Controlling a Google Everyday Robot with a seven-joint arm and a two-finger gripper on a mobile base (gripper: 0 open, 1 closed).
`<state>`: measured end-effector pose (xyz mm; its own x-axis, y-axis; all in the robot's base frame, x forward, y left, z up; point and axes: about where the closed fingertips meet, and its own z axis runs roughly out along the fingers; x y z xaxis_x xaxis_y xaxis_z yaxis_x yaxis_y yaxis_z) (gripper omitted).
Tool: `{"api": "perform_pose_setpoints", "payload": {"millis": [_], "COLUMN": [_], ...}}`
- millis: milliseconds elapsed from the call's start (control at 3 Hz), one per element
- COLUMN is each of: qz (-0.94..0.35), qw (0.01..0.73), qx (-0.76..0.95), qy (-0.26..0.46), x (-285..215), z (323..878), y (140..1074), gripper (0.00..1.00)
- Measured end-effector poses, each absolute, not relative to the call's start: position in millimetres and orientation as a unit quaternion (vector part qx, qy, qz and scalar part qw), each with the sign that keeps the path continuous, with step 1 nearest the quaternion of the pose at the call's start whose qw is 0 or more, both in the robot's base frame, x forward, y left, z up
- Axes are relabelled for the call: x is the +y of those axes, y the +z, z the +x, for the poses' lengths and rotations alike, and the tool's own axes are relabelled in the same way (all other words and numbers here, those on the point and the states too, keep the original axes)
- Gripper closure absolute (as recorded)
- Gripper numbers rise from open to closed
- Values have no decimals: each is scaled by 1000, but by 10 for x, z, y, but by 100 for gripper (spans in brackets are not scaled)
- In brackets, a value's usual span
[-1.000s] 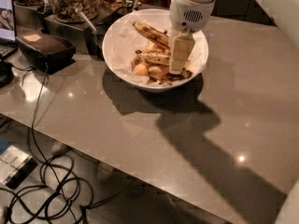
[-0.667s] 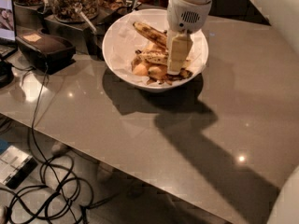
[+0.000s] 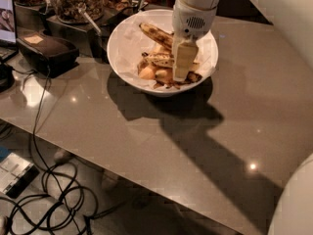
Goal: Pick banana from white bowl
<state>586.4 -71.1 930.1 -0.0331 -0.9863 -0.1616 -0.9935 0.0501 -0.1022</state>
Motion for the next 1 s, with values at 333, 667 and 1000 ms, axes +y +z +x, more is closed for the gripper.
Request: {"api": "perform_pose_setpoints", "payload": {"millis": [333, 667, 1000], "qz": [-688, -688, -688], "qw": [87, 84, 84], "qx": [720, 720, 720], "qy": [25, 23, 23], "x": [-732, -763, -764], "z": [5852, 5829, 5828], "y": [9201, 9161, 9197], "gripper": [44, 63, 87]}}
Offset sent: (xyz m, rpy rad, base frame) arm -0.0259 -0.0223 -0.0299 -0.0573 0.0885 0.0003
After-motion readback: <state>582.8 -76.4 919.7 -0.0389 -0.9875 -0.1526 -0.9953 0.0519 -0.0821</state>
